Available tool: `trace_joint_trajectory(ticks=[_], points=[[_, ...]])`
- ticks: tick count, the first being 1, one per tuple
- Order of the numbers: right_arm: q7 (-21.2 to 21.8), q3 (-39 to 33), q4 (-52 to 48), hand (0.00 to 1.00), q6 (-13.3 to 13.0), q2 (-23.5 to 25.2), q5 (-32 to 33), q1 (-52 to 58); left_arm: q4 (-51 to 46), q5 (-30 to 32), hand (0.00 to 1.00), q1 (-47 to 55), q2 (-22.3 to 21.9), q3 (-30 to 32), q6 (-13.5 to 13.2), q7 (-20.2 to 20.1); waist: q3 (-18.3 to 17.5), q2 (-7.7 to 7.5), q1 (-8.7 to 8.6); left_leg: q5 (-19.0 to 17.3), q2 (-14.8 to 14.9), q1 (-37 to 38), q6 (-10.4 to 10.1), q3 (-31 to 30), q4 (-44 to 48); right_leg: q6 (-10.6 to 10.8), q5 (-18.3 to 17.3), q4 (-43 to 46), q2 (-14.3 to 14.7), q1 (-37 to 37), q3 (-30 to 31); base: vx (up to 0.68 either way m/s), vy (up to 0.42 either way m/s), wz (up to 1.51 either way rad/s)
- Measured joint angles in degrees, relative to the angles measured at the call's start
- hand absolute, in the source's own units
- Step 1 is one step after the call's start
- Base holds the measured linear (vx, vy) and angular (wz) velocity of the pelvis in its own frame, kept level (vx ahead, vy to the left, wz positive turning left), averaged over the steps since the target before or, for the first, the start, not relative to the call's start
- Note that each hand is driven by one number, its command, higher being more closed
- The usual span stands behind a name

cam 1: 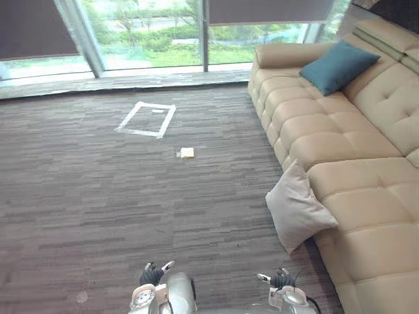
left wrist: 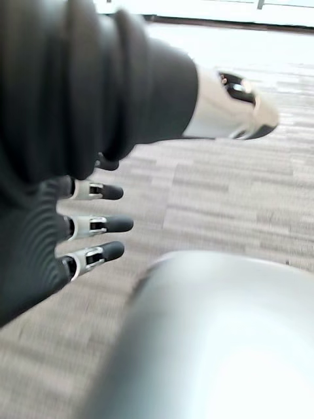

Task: Pick up cushions and gather them together orderly.

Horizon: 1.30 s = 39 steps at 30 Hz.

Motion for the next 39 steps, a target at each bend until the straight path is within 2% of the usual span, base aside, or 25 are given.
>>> trace_joint_trajectory(ticks=[1,2,3,5,8,10,14,15,16,17,18,19,20,21,22,23,25,28,30,31,32,33,34,37,39], points=[[-0.1,-0.04,0.04,0.0,0.05,0.39,-0.03,0.18,0.02,-0.02,0.0,-0.01,0.7,0.07,-0.06,-0.03,-0.73,-0.57,0.39,0.21,-0.48,0.44,0.81,1.21,1.7,0.77,-0.79,0.47,-0.86,0.33,2.69,0.57,0.43,-1.46],[-0.14,0.37,0.0,0.0,0.02,1.59,-0.04,1.4,0.69,0.29,0.0,-0.08,1.66,0.81,0.0,-0.02,-2.33,-3.16,0.15,-2.95,-0.66,1.06,1.58,4.18,3.06,0.45,-0.19,1.83,-2.36,-0.39,4.87,0.5,0.349,-1.04],[-0.04,1.44,0.07,0.0,0.07,1.91,-0.03,1.43,1.18,0.41,0.0,-0.15,1.89,1.58,0.01,0.0,-2.72,-3.78,0.2,-4.04,-0.54,1.73,1.87,5.28,3.12,-0.22,0.63,4.33,-2.69,-1.74,5.03,0.47,0.321,-1.05],[0.25,1.82,0.18,0.0,-0.01,1.67,-0.09,1.38,2.36,0.55,0.0,-0.8,2.76,1.88,0.37,0.45,-1.89,-4.75,0.58,-5.93,-0.7,7.45,3.5,10.72,0.99,3.92,4.76,22.58,-6.04,-9.99,2.68,0.41,0.311,-1.05],[0.35,1.43,-0.6,0.0,-0.79,1.29,-0.46,1.23,4.33,0.64,0.0,-0.96,3.07,1.53,1.38,0.83,-1.55,-4.04,-0.57,-8.26,-0.89,16.2,4.09,14.57,-2.42,3.61,4.92,34.89,-10.32,-15.05,-6.86,0.37,0.222,-0.59],[0.41,1.56,-0.66,0.0,-1.23,1.45,-1.91,0.7,5.11,0.6,0.0,-0.5,3.21,0.82,1.6,0.96,-1.55,-3.66,-1.31,-8.18,-0.83,22.66,3.81,18.01,-7.89,2.25,3.78,32.16,-11.6,-17.67,-14.62,0.31,0.111,-0.42],[0.45,0.82,-1.49,0.0,-1.18,1.18,-2.48,-0.2,5.26,0.67,0.0,-0.64,2.99,-1.66,1.85,0.93,-1.11,-2.3,-1.79,-7.73,-0.37,29.14,2.82,23.56,-14.06,0.55,4.51,19.85,-10.68,-23.09,-23.77,0.37,0.035,-0.61],[0.57,0.29,-2.44,0.0,-1.07,1.06,-2.47,-0.26,5.48,0.68,0.0,-0.79,2.95,-2.67,2.18,0.89,-0.74,-1.7,-2.03,-7.62,-0.08,30.64,2.21,24.53,-14.95,-0.27,6.39,16.2,-9.12,-24.06,-24.81,0.51,-0.061,-0.57],[0.63,0.09,-2.63,0.0,-1.09,1.08,-2.48,-0.23,5.8,1.05,0.0,-0.87,2.97,-2.99,2.35,0.84,-0.63,-1.61,-2.14,-7.46,-0.07,31.99,1.31,24.8,-15.34,-2.44,10.86,10.83,-7.46,-23.58,-24.95,0.44,-0.08,-0.46],[0.72,-0.08,-2.62,0.0,-1.1,1.22,-2.45,0.07,5.78,1.73,0.0,-0.85,3.21,-2.96,2.38,0.77,-0.75,-2.27,-2.15,-7.6,-0.67,32.76,0.67,24.72,-15.32,-4.41,16.04,7.53,-7.14,-22.9,-24.68,0.46,-0.121,-0.4],[0.87,-0.53,-2.59,0.0,-1.11,0.82,-2.43,-0.2,6.42,2.04,0.0,-1.09,2.43,-2.87,2.53,0.73,-0.78,-1.41,-2.27,-8.25,0.08,34.12,-0.46,24.15,-14.59,-6.49,14.38,8.74,-6.79,-22.21,-25.21,0.45,-0.134,-0.27],[0.94,-0.8,-2.72,0.0,-1.2,0.06,-2.29,-0.35,6.22,2.71,0.0,-1.21,1.28,-2.84,2.47,0.35,-0.71,0.05,-2.27,-7.69,1.35,33.99,-1.39,23.67,-12.45,-6.73,13.04,9.24,-6.19,-21.58,-25.77,0.54,-0.194,-0.08],[0.93,-1.68,-2.89,0.0,-1.17,-0.25,-2.21,-0.34,5.52,3.37,0.0,-1.46,0.75,-2.79,2.38,-0.11,-0.75,0.76,-3.21,-6.97,3.04,30.51,-2.17,20.79,-2.77,-5.82,10.01,9.19,-5.61,-20.13,-26.11,0.41,-0.17,0.05],[0.96,-1.78,-2.91,0.0,-1.17,-0.45,-2.21,-0.35,5.16,3.37,0.0,-1.59,0.59,-2.62,2.42,-0.17,-0.58,1.16,-3.22,-6.07,4.24,28.48,-1.99,19.4,2.37,-6.02,9.29,9.05,-4.96,-19.26,-26.01,0.38,-0.196,-0.02],[0.92,-1.53,-2.77,0.0,-1.13,-0.68,-2.15,-0.45,4.76,3.34,0.0,-1.36,0.35,-2.26,2.41,-0.18,0.1,1.56,-2.99,-3.86,7.06,23.2,-0.73,16.24,14.79,-6.2,8.24,7.81,-3.44,-16.92,-25.11,0.26,-0.118,-0.31],[0.79,-1.38,-2.58,0.0,-0.95,-0.84,-2.06,-0.55,4.54,3.34,0.0,-1.13,0.35,-2.23,2.38,-0.2,0.14,1.91,-2.62,-4.77,8.25,20.33,-0.58,14.91,21.02,-6.5,7.75,7.15,-2.4,-15.32,-24.12,0.32,-0.09,-0.64],[0.71,-1.22,-1.81,0.0,-0.47,-0.78,-1.13,-0.55,2.78,2.97,0.0,-0.86,0.11,-1.21,2.25,-0.18,0.43,1.56,-2.01,-7.46,8.23,16.06,-0.02,13.51,25.41,-7.1,7.02,5.6,-1.41,-11.86,-21.5,0.29,-0.04,-0.82],[0.29,-1.13,-1.64,0.0,-0.16,-0.74,-0.3,-0.09,1.47,2.79,0.0,-0.03,-0.03,-1.09,1.41,-0.12,0.46,0.95,-1.44,-9.9,4.28,10.66,0.61,10.71,13.84,-6.0,6.44,3.37,-1.27,-8.63,-15.8,0.32,0.012,-0.96],[0.06,-0.63,-1.62,0.0,-0.11,-0.74,-0.03,-0.09,1.35,2.72,0.0,-0.1,-0.2,-0.54,0.88,-0.04,0.52,0.84,-1.23,-9.87,0.04,7.49,0.77,3.37,5.95,-4.7,5.62,3.39,-1.2,-7.84,-11.28,0.3,0.186,-1.21],[-0.26,0.14,-1.39,0.0,-0.13,-0.76,-0.04,-0.09,1.31,2.7,0.0,-0.12,-0.13,-0.52,0.66,0.04,0.47,0.56,-1.1,-8.83,-2.44,6.69,0.7,-1.98,0.68,-3.56,5.0,3.78,-1.19,-7.94,-7.95,0.33,0.27,-1.26],[-0.34,0.49,-1.3,0.0,-0.12,-0.85,-0.04,-0.09,1.37,2.71,0.0,-0.1,-0.14,-0.52,0.56,0.1,0.47,0.57,-1.18,-7.83,-2.99,6.68,0.85,-3.79,-1.45,-2.96,4.65,4.03,-1.0,-7.94,-6.71,0.31,0.307,-1.22],[-0.46,1.59,-1.05,0.0,-0.14,-1.14,-0.04,-0.08,1.55,2.54,0.0,-0.07,-0.21,-0.47,0.24,0.19,0.39,0.71,-0.97,-3.82,-2.81,6.97,0.46,-4.8,-3.33,-1.59,3.83,4.68,-0.2,-7.9,-4.36,0.19,0.236,-1.03],[-0.46,1.99,-0.2,0.0,-0.16,-1.05,-0.05,-0.14,1.75,2.45,0.0,-0.06,-0.11,-0.12,0.19,0.19,-0.09,0.61,-0.87,-0.96,-2.43,7.8,0.26,-4.39,-3.21,-0.87,3.45,4.86,0.37,-7.83,-1.81,0.26,0.308,-1.27],[-0.36,2.09,0.23,0.0,-0.08,0.97,-0.05,0.98,2.89,2.79,0.0,0.09,2.38,0.06,0.25,0.13,-2.68,-3.0,-0.83,-3.41,-2.52,8.96,2.0,2.65,-3.29,1.42,4.67,1.16,-0.82,-7.91,4.8,0.26,0.288,-1.02],[-0.34,2.04,0.58,0.0,-0.09,1.47,-0.07,1.2,3.54,2.84,0.0,-0.01,2.91,0.04,0.31,0.16,-3.26,-3.84,-0.79,-4.57,-2.66,10.17,3.15,6.48,-4.38,2.9,6.11,-0.73,-2.07,-7.81,6.87,0.19,0.262,-0.88]])
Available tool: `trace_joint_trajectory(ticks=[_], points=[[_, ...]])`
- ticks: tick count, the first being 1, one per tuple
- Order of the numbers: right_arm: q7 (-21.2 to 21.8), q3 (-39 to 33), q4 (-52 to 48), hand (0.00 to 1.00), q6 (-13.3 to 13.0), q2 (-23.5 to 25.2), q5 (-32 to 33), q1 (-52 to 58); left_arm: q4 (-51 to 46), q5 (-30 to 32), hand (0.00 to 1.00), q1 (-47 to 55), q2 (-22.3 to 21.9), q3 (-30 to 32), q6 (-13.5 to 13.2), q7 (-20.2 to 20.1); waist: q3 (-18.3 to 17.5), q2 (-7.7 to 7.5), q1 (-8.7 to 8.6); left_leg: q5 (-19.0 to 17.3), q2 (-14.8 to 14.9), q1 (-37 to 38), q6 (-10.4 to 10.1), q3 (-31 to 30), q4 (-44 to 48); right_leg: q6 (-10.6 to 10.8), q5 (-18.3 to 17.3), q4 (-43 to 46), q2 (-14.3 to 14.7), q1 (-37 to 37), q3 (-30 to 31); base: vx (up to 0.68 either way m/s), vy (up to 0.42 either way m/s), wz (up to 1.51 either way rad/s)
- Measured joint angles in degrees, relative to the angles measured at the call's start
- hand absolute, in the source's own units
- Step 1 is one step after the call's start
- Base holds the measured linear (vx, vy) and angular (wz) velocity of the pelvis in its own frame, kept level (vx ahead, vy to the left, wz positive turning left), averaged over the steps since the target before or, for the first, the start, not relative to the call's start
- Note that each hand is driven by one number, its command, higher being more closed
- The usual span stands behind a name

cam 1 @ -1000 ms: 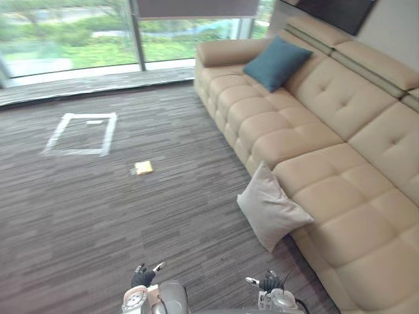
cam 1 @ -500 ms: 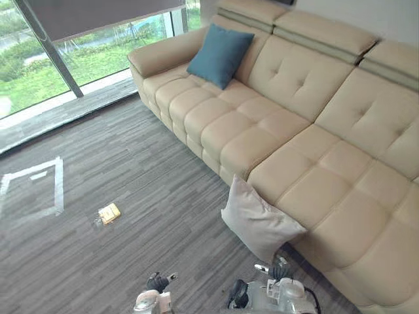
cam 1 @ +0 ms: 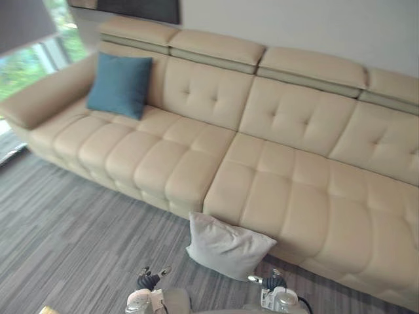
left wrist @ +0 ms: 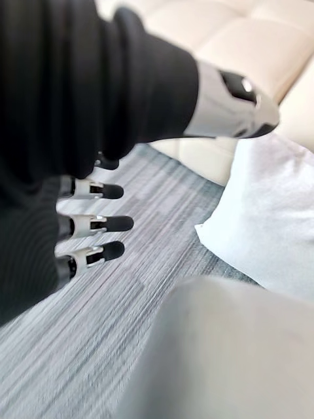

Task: Pick up cushions and gather them together orderly.

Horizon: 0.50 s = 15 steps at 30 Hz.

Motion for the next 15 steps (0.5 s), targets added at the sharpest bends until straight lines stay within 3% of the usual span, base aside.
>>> trace_joint_trajectory(ticks=[3,5,8,12,13,15], points=[[0.21,0.0,-0.17,0.0,0.0,-0.02,-0.12,-0.11,0.72,-0.02,0.0,-0.04,-0.28,-0.23,0.08,0.1,0.24,0.54,0.54,0.03,-0.63,5.39,0.41,4.92,-4.47,1.21,1.79,4.04,-2.06,-1.14,-3.24,0.15,0.198,-0.84],[0.33,-0.1,-0.78,0.0,-0.16,-0.03,-0.23,-0.08,1.52,-0.05,0.0,-0.02,-0.34,-1.29,0.19,0.19,0.62,1.36,0.31,0.12,-0.56,10.8,0.89,7.93,-7.47,1.27,1.41,14.01,-5.3,-4.08,-13.33,0.12,0.114,-0.58],[0.35,-0.15,-0.77,0.0,-0.5,-0.04,-1.52,-0.09,1.58,-0.04,0.0,0.14,-0.23,-2.98,0.2,0.26,0.58,1.69,0.15,0.12,-0.21,14.09,0.87,9.14,-10.45,-0.21,0.86,16.38,-10.01,-4.97,-25.91,0.07,0.012,-0.24],[0.24,-0.69,-0.82,0.0,-0.76,-0.77,-2.35,-0.57,1.81,-0.04,0.0,-0.04,-0.1,-4.67,0.17,0.22,0.68,2.02,-0.57,0.64,0.07,14.47,-0.34,8.66,-11.15,-0.59,2.92,7.0,-8.08,-4.73,-25.2,0.12,-0.135,-0.14],[0.23,-0.86,-0.78,0.0,-0.75,-1.41,-2.33,-0.66,2.26,0.04,0.0,-0.14,-1.08,-5.01,0.14,-0.03,0.6,3.71,-0.59,0.96,1.06,14.39,-0.86,8.46,-11.51,-0.93,3.13,5.09,-6.52,-4.11,-25.11,0.11,-0.208,-0.15],[0.01,-2.0,-0.75,0.0,-0.74,-2.31,-2.25,-1.12,2.63,0.11,0.0,-0.16,-2.22,-5.11,0.1,-0.06,1.17,5.23,-0.73,1.0,2.2,14.28,-0.94,8.37,-10.88,-1.21,3.27,2.98,-4.85,-2.83,-25.68,0.08,-0.156,-0.03]])
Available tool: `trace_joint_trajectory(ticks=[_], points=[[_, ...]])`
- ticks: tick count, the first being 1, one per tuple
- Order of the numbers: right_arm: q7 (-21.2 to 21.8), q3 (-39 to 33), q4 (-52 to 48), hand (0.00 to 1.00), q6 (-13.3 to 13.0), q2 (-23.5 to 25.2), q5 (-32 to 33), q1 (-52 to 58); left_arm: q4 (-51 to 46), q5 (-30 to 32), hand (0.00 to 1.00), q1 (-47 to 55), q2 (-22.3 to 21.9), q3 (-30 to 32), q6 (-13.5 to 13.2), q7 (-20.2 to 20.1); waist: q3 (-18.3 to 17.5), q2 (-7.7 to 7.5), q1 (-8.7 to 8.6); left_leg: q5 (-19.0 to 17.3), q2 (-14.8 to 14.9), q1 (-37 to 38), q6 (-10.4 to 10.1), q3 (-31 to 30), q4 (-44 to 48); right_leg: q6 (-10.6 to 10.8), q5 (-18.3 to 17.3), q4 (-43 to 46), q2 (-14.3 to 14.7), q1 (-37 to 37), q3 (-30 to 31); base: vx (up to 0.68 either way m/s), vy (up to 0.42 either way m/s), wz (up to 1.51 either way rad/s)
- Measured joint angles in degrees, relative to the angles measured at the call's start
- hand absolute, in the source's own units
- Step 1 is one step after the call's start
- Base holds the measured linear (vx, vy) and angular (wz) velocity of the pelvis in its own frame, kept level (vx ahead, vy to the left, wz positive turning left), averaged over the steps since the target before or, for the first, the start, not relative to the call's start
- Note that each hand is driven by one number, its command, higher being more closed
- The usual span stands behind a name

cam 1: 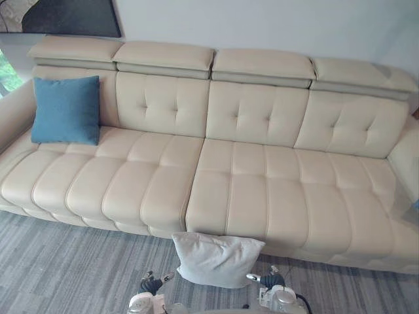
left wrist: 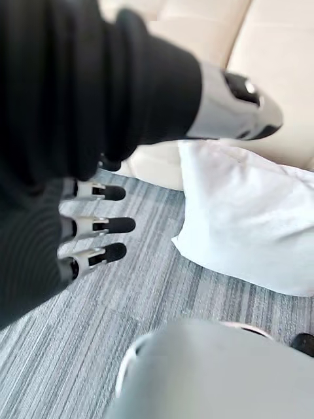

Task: Pick up cushions and gather them together orderly.

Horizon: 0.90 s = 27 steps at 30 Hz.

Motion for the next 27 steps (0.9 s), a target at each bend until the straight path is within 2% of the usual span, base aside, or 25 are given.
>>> trace_joint_trajectory(ticks=[2,5,7,9,11,12,14,16,19,24,27], points=[[-0.21,-0.96,-0.01,0.0,-0.05,-0.07,0.03,0.03,-0.1,0.19,0.0,-0.07,-0.2,0.03,-0.02,-0.16,0.1,0.39,-0.08,-0.1,1.31,-1.4,-0.13,-1.44,4.04,-0.55,-0.33,-1.15,0.9,1.44,-0.88,0.04,-0.175,0.18],[-0.32,-0.92,0.05,0.0,0.07,-0.15,0.05,0.38,-1.8,0.41,0.0,0.14,-0.17,0.14,-0.14,-0.28,0.33,0.2,0.51,-0.4,4.56,-6.63,-0.53,-3.31,17.01,-1.07,-0.63,-2.32,2.7,3.96,-0.87,0.01,-0.161,0.04],[-0.38,-0.85,0.02,0.0,0.07,-0.18,0.16,0.46,-2.26,0.5,0.0,0.31,-0.22,0.47,-0.14,-0.27,0.39,0.08,0.92,-2.5,4.99,-7.86,-0.98,-5.85,19.2,-2.08,-1.22,-2.11,3.37,3.81,0.88,0.0,-0.016,-0.37],[-0.43,-0.79,0.07,0.0,0.08,-0.16,0.17,0.33,-2.33,0.48,0.0,0.24,0.01,0.48,-0.13,-0.26,0.66,-0.34,0.92,-3.35,3.39,-7.91,-1.37,-8.58,16.04,-2.36,-1.25,-2.07,3.48,3.68,2.55,-0.02,0.049,-0.44],[-0.51,-0.56,0.19,0.0,0.1,-0.29,0.09,0.38,-2.27,0.43,0.0,0.25,-0.01,0.46,-0.16,0.01,0.63,-0.33,0.89,-2.91,1.86,-7.51,-1.42,-10.89,10.2,-1.79,-1.45,-1.55,3.83,2.94,4.03,-0.03,0.105,-0.42],[-0.49,-0.21,0.68,0.0,0.09,-0.28,0.11,0.34,-2.29,0.4,0.0,0.18,0.41,0.48,-0.19,0.0,0.34,-0.58,1.04,-3.26,1.37,-6.73,-1.85,-10.27,8.88,-1.33,-1.62,-1.11,3.89,2.3,5.66,0.01,0.172,-0.48],[-0.5,-0.2,0.8,0.0,0.07,0.27,0.15,0.69,-2.16,0.44,0.0,0.15,1.38,0.48,-0.12,0.01,-0.32,-2.19,1.13,-2.81,0.35,-6.64,-1.44,-8.93,7.17,-0.58,-0.14,-2.81,3.18,1.91,7.04,0.05,0.171,-0.37],[-0.58,-0.19,0.75,0.0,-0.04,0.61,0.2,1.24,-1.85,0.51,0.0,0.22,2.04,0.41,-0.06,0.07,-0.81,-2.83,1.11,-2.29,-0.88,-5.46,-0.85,-8.14,5.58,0.13,0.33,-3.7,2.33,2.02,7.32,0.07,0.116,-0.09],[-0.68,-0.26,0.85,0.0,-0.06,0.51,0.81,1.34,-1.08,0.45,0.0,0.01,2.1,-0.08,-0.08,0.49,-0.96,-2.72,1.02,-1.83,-2.47,-3.63,-0.17,-8.04,3.67,0.89,0.16,-4.18,1.02,2.95,7.07,0.11,0.106,0.04],[-2.25,-0.56,0.58,0.0,-0.57,0.2,2.46,0.86,-1.12,-0.81,0.0,-0.83,2.15,-0.68,-0.07,1.53,0.01,-2.85,1.3,-1.62,-3.63,-5.12,0.13,-9.19,4.51,2.41,-1.31,-1.3,-0.4,1.92,6.55,0.06,0.022,0.11],[-3.86,-1.0,0.48,0.0,-0.73,-0.8,4.84,-0.6,-1.78,-3.7,0.0,-3.41,2.22,-0.67,-0.22,3.37,2.48,-3.32,1.53,-1.62,-4.0,-12.5,0.13,-10.32,10.67,2.47,-2.92,6.41,-1.95,-5.65,6.18,-0.05,-0.046,0.29]])
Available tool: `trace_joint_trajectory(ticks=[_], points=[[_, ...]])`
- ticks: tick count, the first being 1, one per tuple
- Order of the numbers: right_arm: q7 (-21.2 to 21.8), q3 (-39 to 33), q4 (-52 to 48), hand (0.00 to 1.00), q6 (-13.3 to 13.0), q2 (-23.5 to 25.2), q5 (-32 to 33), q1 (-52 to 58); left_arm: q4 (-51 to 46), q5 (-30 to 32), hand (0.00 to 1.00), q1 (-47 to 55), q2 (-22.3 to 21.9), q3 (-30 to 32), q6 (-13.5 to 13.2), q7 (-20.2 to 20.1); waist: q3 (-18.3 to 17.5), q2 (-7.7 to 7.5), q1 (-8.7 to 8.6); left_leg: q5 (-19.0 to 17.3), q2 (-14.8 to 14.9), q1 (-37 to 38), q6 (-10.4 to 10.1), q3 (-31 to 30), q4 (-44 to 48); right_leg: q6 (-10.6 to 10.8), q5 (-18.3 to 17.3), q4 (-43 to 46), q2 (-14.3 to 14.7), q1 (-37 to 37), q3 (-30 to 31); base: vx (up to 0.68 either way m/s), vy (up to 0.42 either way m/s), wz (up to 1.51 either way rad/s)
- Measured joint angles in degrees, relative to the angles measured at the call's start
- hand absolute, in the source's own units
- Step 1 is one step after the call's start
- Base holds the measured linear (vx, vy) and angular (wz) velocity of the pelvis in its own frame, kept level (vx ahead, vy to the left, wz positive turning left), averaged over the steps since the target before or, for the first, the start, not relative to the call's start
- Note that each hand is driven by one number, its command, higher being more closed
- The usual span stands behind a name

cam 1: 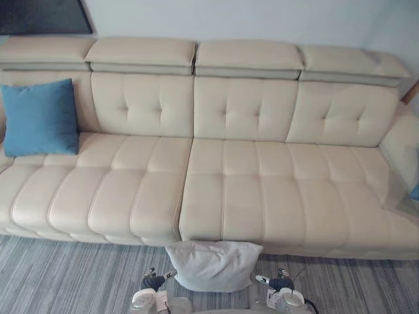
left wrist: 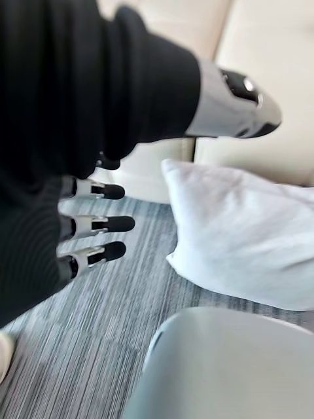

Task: Pick up cushions and gather them together orderly.

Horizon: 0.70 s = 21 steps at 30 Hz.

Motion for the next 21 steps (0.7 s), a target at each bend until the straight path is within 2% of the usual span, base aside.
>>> trace_joint_trajectory(ticks=[2,4,8,10,13,17,21], points=[[-1.0,-0.57,-0.35,0.0,-0.02,-0.95,1.01,-1.6,-1.31,-1.8,0.0,-1.82,0.16,0.09,-0.15,1.26,3.45,0.09,0.19,-0.02,0.33,-4.69,-0.02,-0.98,4.38,-0.3,-0.17,3.21,-0.03,-3.69,-0.29,-0.1,-0.073,0.24],[-2.38,-2.12,-1.1,0.0,-0.49,-1.75,2.35,-3.77,-3.04,-4.15,0.0,-3.43,0.56,0.76,-0.33,1.99,6.75,-0.53,0.3,-0.12,1.04,-10.49,-0.02,-1.63,9.39,-1.1,-0.67,7.93,-0.06,-8.99,-0.1,-0.18,-0.098,0.05],[-4.34,-2.22,-5.42,0.0,-1.23,-3.31,4.33,-6.38,-5.48,-6.75,0.0,-7.66,0.78,3.12,-0.44,3.32,10.78,-1.41,0.34,-1.64,2.31,-19.21,-0.2,-2.03,15.63,-2.42,-2.09,14.15,0.03,-17.76,0.68,-0.18,-0.062,-0.03],[-5.48,-2.26,-6.86,0.0,-1.72,-3.94,5.04,-8.77,-6.27,-7.86,0.0,-11.25,0.79,5.69,-0.73,4.16,11.72,-1.37,0.28,-4.22,3.06,-26.18,-0.5,-2.37,19.22,-3.6,-4.48,17.34,0.2,-24.48,0.7,-0.24,-0.046,-0.02],[-6.56,-2.62,-7.2,0.0,-1.77,-3.95,6.47,-13.63,-7.58,-9.0,0.0,-16.38,1.03,8.6,-1.62,5.34,15.36,-1.27,-0.12,-4.78,3.3,-33.73,-0.82,-3.91,23.37,-4.61,-4.73,21.21,0.16,-31.6,0.71,-0.22,-0.034,0.06],[-8.1,-3.79,-7.31,0.0,-1.74,-3.63,7.26,-21.42,-8.24,-10.22,0.0,-23.36,2.13,11.66,-1.64,6.67,17.39,-1.66,-0.16,-3.61,3.17,-45.11,-0.36,-4.71,27.0,-5.51,-4.17,25.15,-0.21,-42.51,0.71,-0.18,-0.043,0.09],[-9.58,-4.27,-7.85,0.0,-1.78,-3.2,7.56,-29.84,-8.39,-11.17,0.0,-29.49,3.78,11.56,-1.67,7.6,18.78,-1.86,-0.51,-1.98,3.08,-53.41,-0.95,-5.35,29.82,-6.5,-3.41,28.49,-0.84,-50.7,0.6,-0.1,-0.051,0.09]])
